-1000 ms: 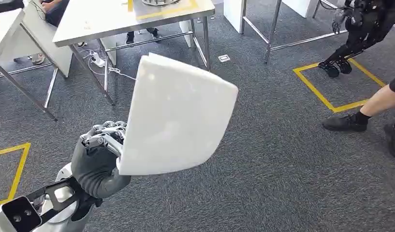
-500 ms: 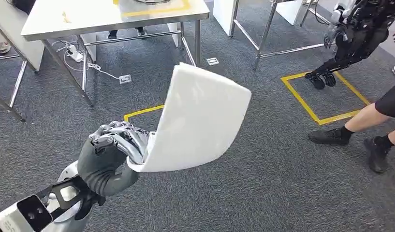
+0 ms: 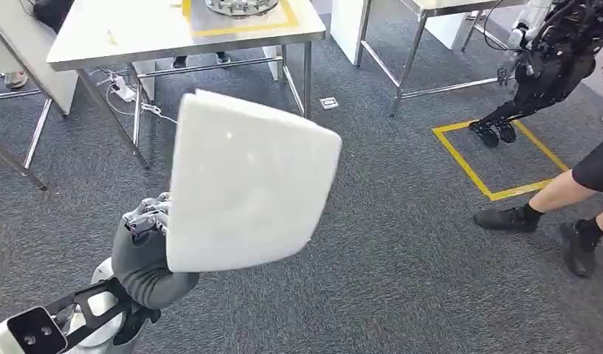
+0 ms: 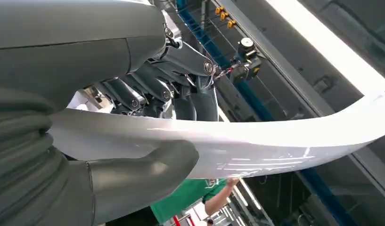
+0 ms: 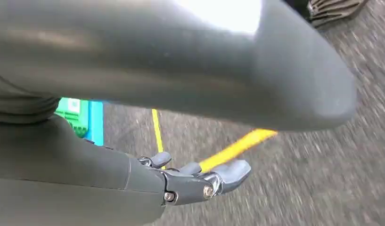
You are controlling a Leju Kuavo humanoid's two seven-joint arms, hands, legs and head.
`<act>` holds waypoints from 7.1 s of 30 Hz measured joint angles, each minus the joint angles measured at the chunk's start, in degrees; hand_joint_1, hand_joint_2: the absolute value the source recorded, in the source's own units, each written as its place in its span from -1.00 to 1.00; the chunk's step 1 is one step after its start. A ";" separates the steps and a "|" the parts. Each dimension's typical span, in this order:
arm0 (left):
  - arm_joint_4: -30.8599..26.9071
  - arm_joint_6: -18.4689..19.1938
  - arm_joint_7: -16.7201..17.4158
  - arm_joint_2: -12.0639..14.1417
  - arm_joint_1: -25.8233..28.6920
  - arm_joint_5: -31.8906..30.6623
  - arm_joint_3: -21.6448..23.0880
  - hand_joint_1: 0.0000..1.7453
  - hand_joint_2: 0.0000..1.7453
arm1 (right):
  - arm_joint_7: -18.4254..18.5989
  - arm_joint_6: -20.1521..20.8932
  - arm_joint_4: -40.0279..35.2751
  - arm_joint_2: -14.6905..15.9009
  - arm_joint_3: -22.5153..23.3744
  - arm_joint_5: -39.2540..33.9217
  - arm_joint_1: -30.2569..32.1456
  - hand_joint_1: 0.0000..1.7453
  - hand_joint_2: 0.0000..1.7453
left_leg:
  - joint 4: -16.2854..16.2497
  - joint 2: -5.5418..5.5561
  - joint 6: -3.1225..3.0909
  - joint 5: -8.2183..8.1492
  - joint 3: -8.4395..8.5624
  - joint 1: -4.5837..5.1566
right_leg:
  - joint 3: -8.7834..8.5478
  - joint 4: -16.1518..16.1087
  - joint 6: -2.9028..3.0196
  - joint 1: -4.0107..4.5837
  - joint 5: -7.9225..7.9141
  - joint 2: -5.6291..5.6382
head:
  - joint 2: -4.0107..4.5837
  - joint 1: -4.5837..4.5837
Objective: Take the parts from the cabinet and place them on the table.
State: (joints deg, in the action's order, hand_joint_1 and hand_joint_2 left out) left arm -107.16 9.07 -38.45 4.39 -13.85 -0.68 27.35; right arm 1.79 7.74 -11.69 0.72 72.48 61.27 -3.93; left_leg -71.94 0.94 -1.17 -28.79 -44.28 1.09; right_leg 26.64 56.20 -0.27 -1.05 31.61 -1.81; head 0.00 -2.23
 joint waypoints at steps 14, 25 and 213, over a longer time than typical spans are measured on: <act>0.61 0.68 -0.79 -0.66 0.56 1.84 -0.83 1.00 1.00 | -0.37 1.55 -0.09 -0.26 -0.02 0.46 -0.51 -1.00 -1.00 | 10.60 -0.55 0.24 2.34 7.36 -2.50 | 3.31 9.87 -4.46 -2.41 6.70 0.89 | 0.00 0.50; 1.60 0.35 -1.57 -0.57 1.20 2.73 -0.88 1.00 1.00 | -1.40 3.34 -0.13 0.18 -0.02 0.98 0.25 -1.00 -1.00 | 10.61 0.56 -1.42 1.67 8.28 0.37 | 6.26 3.93 0.01 2.46 -2.00 1.51 | 0.00 0.94; -3.39 -0.31 3.43 3.50 5.24 -5.40 -1.88 1.00 1.00 | -0.15 4.24 -0.13 -0.57 -2.08 3.61 -0.01 -1.00 -1.00 | -0.32 -0.72 2.32 -7.01 10.44 -1.29 | 5.48 2.76 1.80 0.78 -3.20 1.97 | 0.00 0.55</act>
State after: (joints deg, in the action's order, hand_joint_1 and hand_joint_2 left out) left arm -110.55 8.76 -35.01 7.89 -8.61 -6.08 25.46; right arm 1.64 11.98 -11.82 0.15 70.40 64.87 -3.94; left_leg -72.26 0.22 1.14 -35.80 -33.84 -0.19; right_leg 32.13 58.97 1.53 -0.27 28.40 0.16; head 0.00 -1.68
